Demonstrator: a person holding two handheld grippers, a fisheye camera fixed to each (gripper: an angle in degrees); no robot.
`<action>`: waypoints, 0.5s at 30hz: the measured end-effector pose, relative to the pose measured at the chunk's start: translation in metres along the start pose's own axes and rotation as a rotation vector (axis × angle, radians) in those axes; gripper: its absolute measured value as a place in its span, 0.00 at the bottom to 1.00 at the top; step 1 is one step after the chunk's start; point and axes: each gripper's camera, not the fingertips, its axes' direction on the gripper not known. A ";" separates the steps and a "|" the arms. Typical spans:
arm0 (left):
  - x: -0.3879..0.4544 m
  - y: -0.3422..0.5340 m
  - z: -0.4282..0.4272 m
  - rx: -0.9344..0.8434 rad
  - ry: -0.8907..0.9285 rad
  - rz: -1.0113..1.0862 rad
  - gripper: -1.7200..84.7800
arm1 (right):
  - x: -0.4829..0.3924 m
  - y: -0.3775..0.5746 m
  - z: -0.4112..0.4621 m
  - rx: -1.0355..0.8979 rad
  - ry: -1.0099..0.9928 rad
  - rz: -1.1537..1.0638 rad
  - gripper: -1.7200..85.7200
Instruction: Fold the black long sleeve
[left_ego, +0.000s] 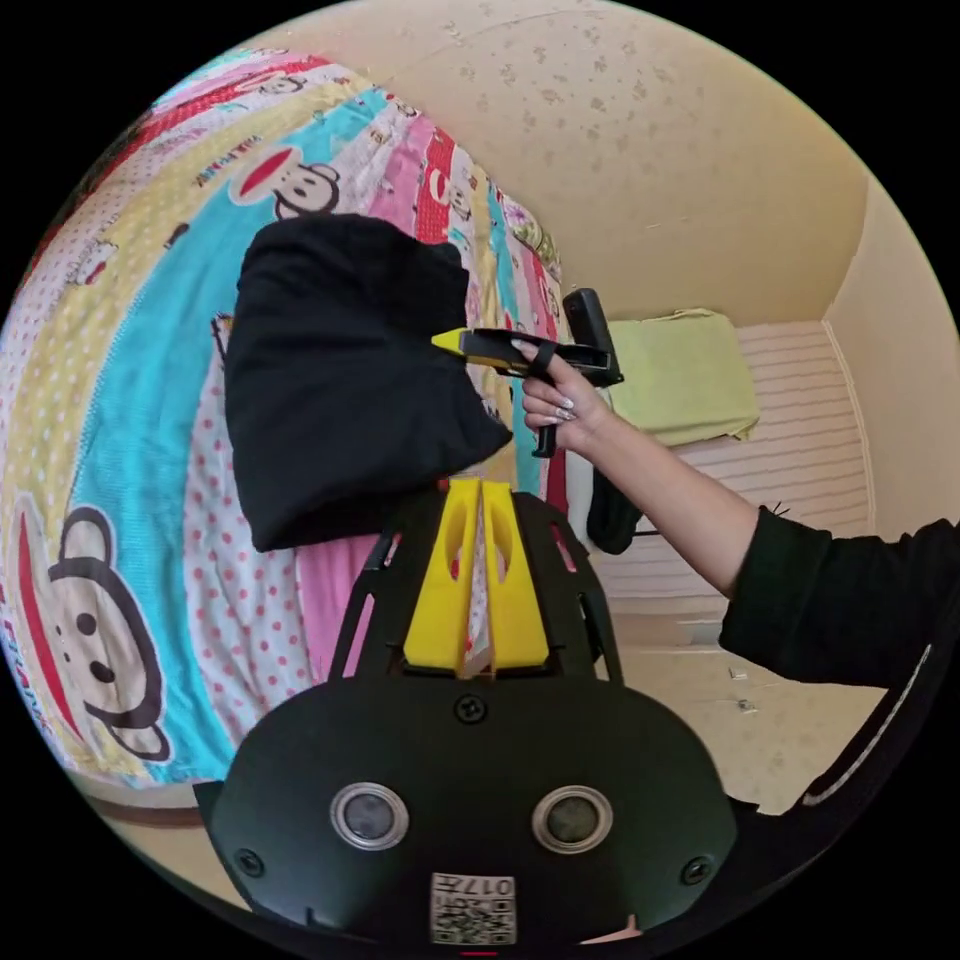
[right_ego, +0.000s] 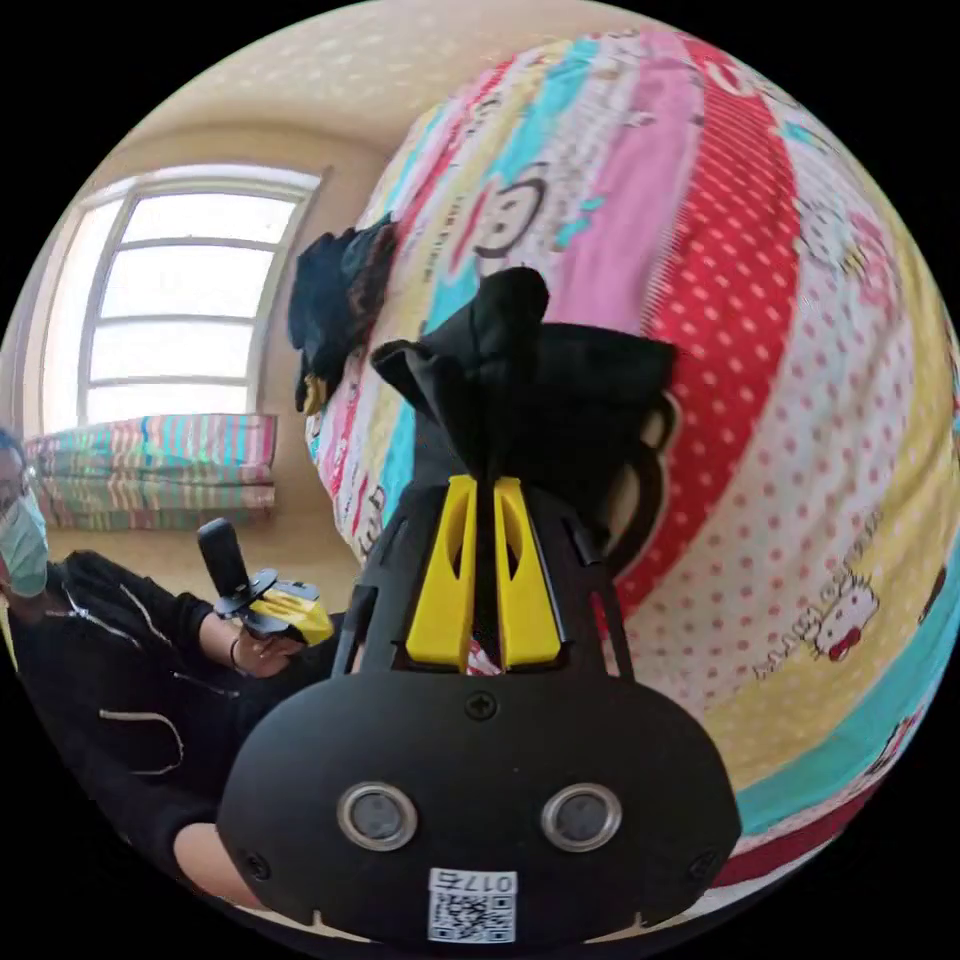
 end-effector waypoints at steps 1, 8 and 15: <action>-0.001 0.002 0.021 -0.058 0.039 -0.006 0.01 | 0.029 0.014 -0.004 0.018 0.014 0.089 0.06; -0.039 0.009 0.024 -0.113 -0.018 -0.095 0.03 | 0.033 0.053 -0.044 0.149 -0.170 0.171 0.12; -0.108 -0.058 -0.024 -0.001 -0.134 -0.170 0.13 | -0.039 0.072 -0.040 -0.001 -0.138 0.107 0.13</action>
